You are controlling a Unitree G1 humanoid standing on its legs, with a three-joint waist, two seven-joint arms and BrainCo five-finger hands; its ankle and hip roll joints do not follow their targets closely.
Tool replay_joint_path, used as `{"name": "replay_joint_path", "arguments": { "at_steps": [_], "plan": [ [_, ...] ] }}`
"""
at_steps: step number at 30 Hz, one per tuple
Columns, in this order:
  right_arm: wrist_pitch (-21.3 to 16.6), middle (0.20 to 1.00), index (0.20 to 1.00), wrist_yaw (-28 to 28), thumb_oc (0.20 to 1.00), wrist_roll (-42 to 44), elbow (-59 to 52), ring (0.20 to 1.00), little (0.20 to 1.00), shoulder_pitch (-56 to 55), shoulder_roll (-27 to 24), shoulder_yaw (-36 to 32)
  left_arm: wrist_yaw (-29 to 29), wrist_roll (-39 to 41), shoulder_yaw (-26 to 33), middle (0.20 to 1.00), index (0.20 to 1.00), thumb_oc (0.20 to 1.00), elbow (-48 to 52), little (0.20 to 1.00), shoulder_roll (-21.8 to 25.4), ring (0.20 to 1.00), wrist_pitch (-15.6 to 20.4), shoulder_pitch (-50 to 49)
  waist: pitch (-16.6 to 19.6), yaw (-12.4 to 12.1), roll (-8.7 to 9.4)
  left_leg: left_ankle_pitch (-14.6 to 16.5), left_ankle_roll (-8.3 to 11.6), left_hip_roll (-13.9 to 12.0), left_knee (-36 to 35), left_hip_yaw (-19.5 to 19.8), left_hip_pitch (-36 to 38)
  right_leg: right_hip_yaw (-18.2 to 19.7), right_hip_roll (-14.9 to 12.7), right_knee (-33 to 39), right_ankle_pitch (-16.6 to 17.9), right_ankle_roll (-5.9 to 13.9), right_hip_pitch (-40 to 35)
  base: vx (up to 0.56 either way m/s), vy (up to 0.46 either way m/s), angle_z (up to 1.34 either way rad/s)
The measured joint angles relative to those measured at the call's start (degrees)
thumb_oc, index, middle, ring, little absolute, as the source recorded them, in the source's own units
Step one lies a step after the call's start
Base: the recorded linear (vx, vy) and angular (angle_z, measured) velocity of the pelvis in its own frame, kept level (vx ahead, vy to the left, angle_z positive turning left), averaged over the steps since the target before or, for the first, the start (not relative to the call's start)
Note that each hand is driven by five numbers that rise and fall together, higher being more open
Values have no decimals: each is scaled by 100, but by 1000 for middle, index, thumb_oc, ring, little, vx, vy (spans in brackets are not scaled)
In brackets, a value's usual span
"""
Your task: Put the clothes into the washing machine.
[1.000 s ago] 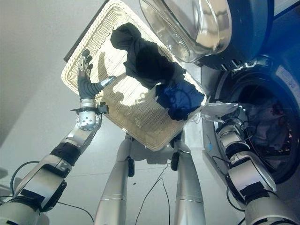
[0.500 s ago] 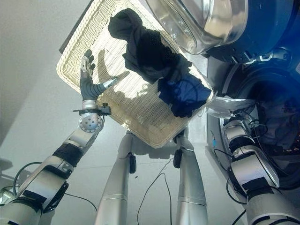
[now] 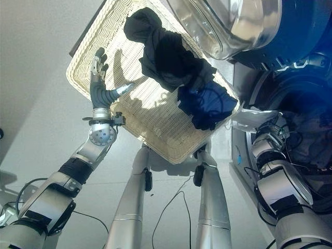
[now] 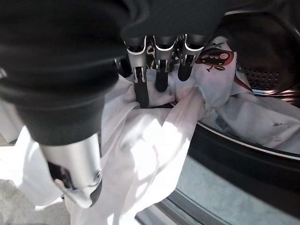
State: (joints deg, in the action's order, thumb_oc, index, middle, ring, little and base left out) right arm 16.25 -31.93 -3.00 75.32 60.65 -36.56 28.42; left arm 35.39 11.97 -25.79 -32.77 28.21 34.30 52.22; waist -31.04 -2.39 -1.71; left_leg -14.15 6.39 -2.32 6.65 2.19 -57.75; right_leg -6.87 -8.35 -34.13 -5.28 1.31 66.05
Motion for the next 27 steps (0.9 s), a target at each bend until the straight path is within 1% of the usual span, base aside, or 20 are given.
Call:
{"name": "replay_joint_path", "arguments": {
  "at_steps": [7,8,11,12,13,14,17,21,27],
  "plan": [
    [221,1000,1000,206,1000,-619,67,1000,1000,131,-28,252,5,0,-3,1000,1000,1000,28,1000,-24,1000,-25,4,2,3,-3,0,0,0,3,2,-34,0,0,-6,-1,0,33,0,0,0],
    [272,1000,1000,281,1000,-747,148,1000,1000,155,-26,374,5,0,-2,1000,1000,1000,36,1000,-25,1000,-25,5,2,1,-4,0,0,0,3,2,-41,0,0,-6,-1,0,40,0,0,0],
    [406,1000,1000,415,1000,-875,187,1000,1000,249,-43,482,5,0,-2,1000,1000,1000,99,1000,-24,1000,-25,3,4,-1,-7,0,0,1,8,6,-84,-2,-1,-7,0,0,82,0,0,0],
    [544,542,542,458,542,-999,190,542,542,282,-56,600,6,0,-4,1000,1000,1000,178,1000,-24,1000,-25,-2,4,-6,-8,-2,3,7,9,9,-122,-1,-7,-22,-1,0,126,0,0,0],
    [544,542,542,458,542,-999,190,542,542,282,-56,600,6,0,-4,1000,1000,1000,178,1000,-24,1000,-25,-2,4,-6,-8,-2,3,7,9,9,-122,-1,-7,-22,-1,0,126,0,0,0],
    [671,200,200,535,200,-1123,213,200,200,312,-62,612,8,-1,-4,1000,1000,1000,206,1000,-26,1000,-26,-2,4,-8,-8,-20,10,13,10,20,-158,0,-11,-39,-2,-2,165,0,0,0],
    [782,200,200,627,200,-1259,231,200,200,329,-68,636,12,-2,-3,1000,1000,1000,253,1000,-34,1000,-27,-19,4,-20,-8,-30,23,19,9,58,-194,-3,-11,-85,-34,-5,203,12,9,5],
    [785,200,200,873,200,-1391,227,200,200,411,-187,651,12,-1,4,1000,1000,1000,390,1000,-35,1000,-80,-102,4,-45,-8,-30,29,19,6,66,-195,-4,-15,-142,-54,-32,231,0,0,0],
    [782,200,200,928,200,-1394,226,200,200,436,-218,647,12,-1,4,1000,1000,1000,490,1000,-54,1000,-128,-127,8,-57,-15,-40,44,13,6,79,-195,-19,-15,-169,-71,-60,241,0,0,0]
  ]
}}
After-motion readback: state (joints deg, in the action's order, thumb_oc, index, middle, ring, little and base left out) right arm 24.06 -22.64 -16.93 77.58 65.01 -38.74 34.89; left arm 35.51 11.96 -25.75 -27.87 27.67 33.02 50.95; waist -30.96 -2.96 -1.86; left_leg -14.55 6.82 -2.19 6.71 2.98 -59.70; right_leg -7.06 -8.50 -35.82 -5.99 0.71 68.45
